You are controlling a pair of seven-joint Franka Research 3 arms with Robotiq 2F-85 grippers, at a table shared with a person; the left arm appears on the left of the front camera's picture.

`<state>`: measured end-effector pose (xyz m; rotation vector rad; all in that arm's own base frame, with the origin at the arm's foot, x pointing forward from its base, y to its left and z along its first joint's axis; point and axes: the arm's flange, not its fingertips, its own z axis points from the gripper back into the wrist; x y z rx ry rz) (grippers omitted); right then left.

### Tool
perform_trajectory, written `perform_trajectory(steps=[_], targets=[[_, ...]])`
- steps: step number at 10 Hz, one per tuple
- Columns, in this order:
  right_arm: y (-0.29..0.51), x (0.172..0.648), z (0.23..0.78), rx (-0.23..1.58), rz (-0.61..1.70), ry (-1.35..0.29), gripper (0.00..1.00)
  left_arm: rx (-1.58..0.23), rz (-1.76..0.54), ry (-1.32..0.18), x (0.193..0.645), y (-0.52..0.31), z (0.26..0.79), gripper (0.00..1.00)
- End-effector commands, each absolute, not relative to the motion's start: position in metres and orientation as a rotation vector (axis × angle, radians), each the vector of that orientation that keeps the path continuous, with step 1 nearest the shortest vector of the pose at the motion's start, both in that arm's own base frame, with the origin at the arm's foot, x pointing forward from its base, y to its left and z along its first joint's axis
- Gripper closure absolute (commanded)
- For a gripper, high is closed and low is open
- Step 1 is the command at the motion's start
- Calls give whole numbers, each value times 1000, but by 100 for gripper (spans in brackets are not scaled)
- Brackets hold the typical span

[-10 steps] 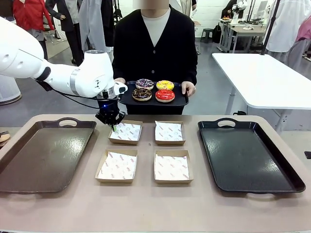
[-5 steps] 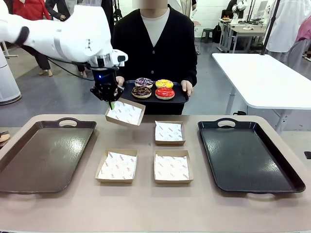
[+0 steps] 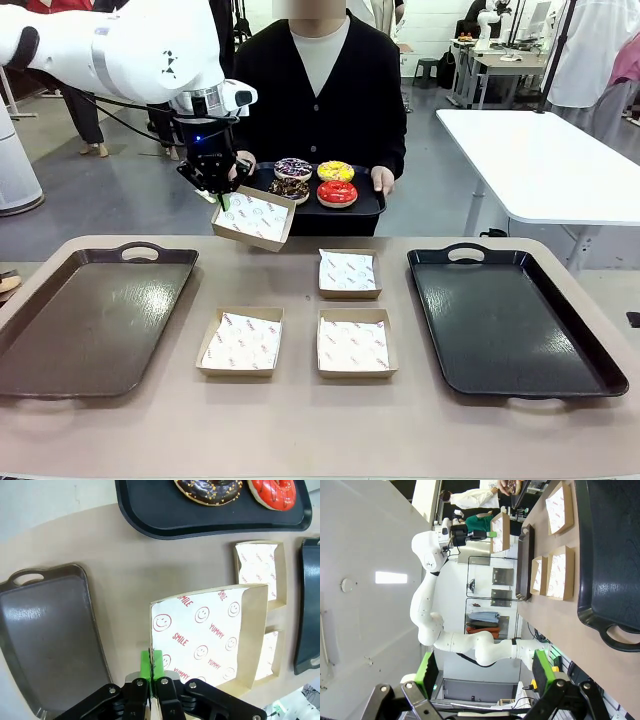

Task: Individually package the donuts and arrange them on the tray.
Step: Pick up one Paper togo box, then place the picked Paper togo box on the Handle tray while simultaneously picking up another Paper togo box from the table with the other hand.

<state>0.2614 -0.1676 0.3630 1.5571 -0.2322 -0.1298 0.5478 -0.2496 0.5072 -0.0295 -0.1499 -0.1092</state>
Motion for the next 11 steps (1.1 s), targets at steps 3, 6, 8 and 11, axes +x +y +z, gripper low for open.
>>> perform_trajectory(steps=[3, 6, 8, 11], targets=[[-167, 260, 363, 1573, -123, -240, 0, -28, -116, -148, 549, -249, 506, 100], [-167, 260, 363, 1573, -123, -240, 0, -28, -116, -148, 549, -249, 506, 100], [-167, 260, 363, 1573, -123, -240, 0, -28, -116, -148, 549, -249, 506, 100], [-167, 260, 363, 1573, -123, -240, 0, -28, -116, -148, 549, -249, 506, 100]])
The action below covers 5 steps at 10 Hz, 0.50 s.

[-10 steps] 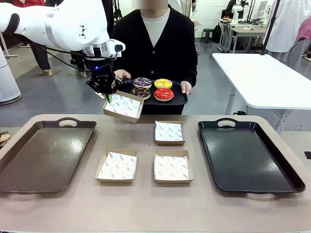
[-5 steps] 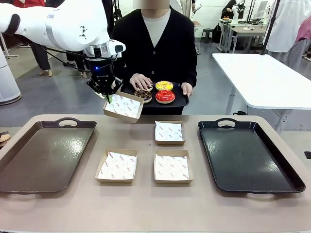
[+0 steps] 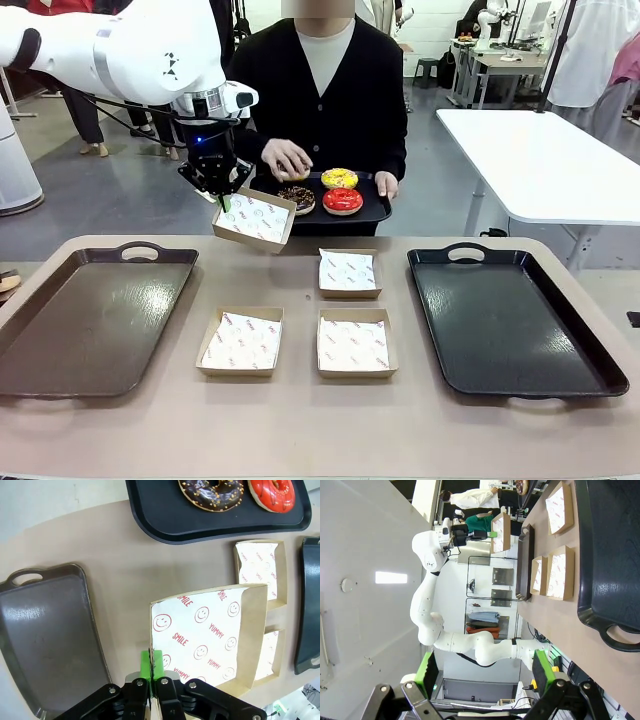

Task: Individually package the donuts and arrange them on the tray.
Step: Place the picked Paper togo box on the Handle tray while simultaneously picking up another Paper togo box from the table with the other hand.

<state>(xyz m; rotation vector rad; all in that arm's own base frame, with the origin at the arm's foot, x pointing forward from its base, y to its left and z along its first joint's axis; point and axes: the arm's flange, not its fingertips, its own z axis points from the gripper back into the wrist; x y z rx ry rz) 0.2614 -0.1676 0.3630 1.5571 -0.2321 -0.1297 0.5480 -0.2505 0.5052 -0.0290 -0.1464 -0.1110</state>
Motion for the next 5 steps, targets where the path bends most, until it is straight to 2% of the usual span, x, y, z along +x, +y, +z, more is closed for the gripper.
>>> perform_trajectory(steps=[1, 5], targets=[[-167, 260, 363, 1573, -123, -240, 0, -28, -116, -148, 549, -249, 506, 100], [-167, 260, 363, 1573, -123, -240, 0, -28, -116, -148, 549, -249, 506, 100]])
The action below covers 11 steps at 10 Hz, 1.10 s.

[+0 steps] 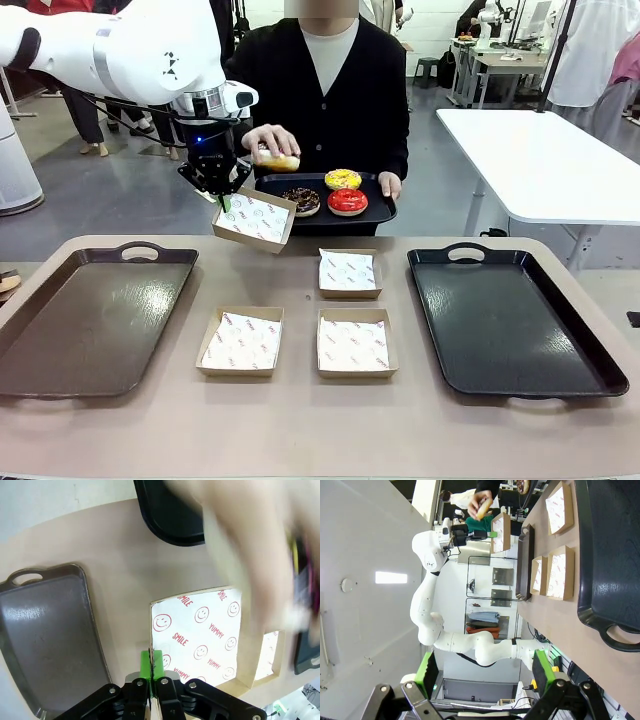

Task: Individually package the donuts and arrange them on the tray.
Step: Place the picked Paper togo box on the Handle tray while simultaneously picking up another Paper togo box from the table with the other hand.

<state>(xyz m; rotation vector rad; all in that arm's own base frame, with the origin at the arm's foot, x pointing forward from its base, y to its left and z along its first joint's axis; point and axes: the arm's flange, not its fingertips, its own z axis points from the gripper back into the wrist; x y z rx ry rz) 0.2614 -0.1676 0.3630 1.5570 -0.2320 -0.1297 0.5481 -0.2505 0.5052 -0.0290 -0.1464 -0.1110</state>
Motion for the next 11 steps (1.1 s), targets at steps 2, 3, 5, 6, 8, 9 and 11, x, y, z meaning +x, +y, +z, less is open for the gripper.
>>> perform_trajectory(steps=[2, 3, 5, 6, 8, 9, 11], targets=[[-167, 260, 363, 1573, -123, -240, 0, -28, -116, -148, 549, -249, 506, 100], [-167, 260, 363, 1573, -123, -240, 0, -28, -116, -148, 549, -249, 506, 100], [-167, 260, 363, 1573, -123, -240, 0, -28, -116, -148, 549, -249, 506, 100], [-167, 260, 363, 1573, -123, -240, 0, -28, -116, -148, 549, -249, 506, 100], [-167, 260, 363, 1573, -123, -240, 0, -28, -116, -148, 549, -249, 506, 100], [-167, 260, 363, 1573, -123, -240, 0, -28, -116, -148, 549, -249, 506, 100], [-167, 260, 363, 1573, -123, -240, 0, -28, -116, -148, 549, -249, 506, 100]])
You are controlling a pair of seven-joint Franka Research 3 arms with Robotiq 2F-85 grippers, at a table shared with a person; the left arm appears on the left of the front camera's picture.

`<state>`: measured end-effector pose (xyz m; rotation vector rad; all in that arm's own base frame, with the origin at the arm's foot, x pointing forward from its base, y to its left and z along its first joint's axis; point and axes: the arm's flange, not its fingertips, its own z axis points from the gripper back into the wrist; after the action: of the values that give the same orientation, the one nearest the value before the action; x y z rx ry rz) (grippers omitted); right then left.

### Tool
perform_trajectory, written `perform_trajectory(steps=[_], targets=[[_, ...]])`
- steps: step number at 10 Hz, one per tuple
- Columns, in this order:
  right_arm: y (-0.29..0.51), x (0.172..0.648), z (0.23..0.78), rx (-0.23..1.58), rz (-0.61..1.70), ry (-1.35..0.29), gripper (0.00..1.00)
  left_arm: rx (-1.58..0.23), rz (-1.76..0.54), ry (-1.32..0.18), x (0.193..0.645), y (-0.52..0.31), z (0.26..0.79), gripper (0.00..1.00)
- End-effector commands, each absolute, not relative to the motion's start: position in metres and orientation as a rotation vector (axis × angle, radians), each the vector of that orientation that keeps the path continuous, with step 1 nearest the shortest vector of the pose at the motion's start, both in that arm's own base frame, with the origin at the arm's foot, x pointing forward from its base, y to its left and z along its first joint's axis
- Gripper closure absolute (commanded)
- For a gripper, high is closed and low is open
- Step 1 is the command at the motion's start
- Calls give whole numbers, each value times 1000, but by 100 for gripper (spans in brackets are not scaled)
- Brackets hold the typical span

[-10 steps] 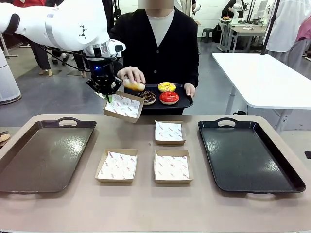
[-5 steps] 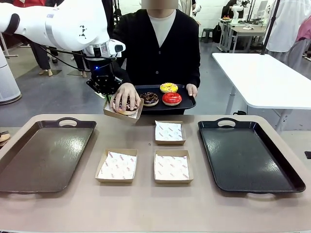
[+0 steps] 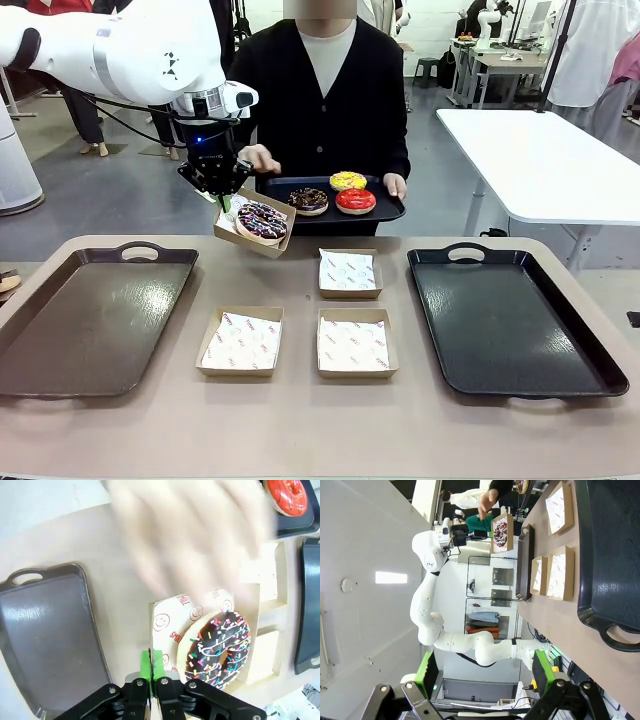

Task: Individually package the donuts and arrange them on the tray.
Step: Place the picked Paper togo box on the Handle tray while simultaneously picking up another Paper togo box from the table with the other hand.

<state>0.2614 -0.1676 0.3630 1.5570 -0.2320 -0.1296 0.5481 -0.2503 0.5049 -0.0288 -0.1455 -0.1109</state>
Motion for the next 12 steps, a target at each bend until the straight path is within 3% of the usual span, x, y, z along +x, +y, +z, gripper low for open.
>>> perform_trajectory(steps=[1, 10, 12], targets=[[-167, 260, 363, 1573, -123, -240, 0, -28, -116, -148, 549, -249, 506, 100], [-168, 261, 363, 1557, -130, -232, 0, -29, -111, -145, 548, -250, 505, 99], [-130, 301, 401, 1375, -80, -220, 0, -66, -153, -134, 546, -218, 516, 99]])
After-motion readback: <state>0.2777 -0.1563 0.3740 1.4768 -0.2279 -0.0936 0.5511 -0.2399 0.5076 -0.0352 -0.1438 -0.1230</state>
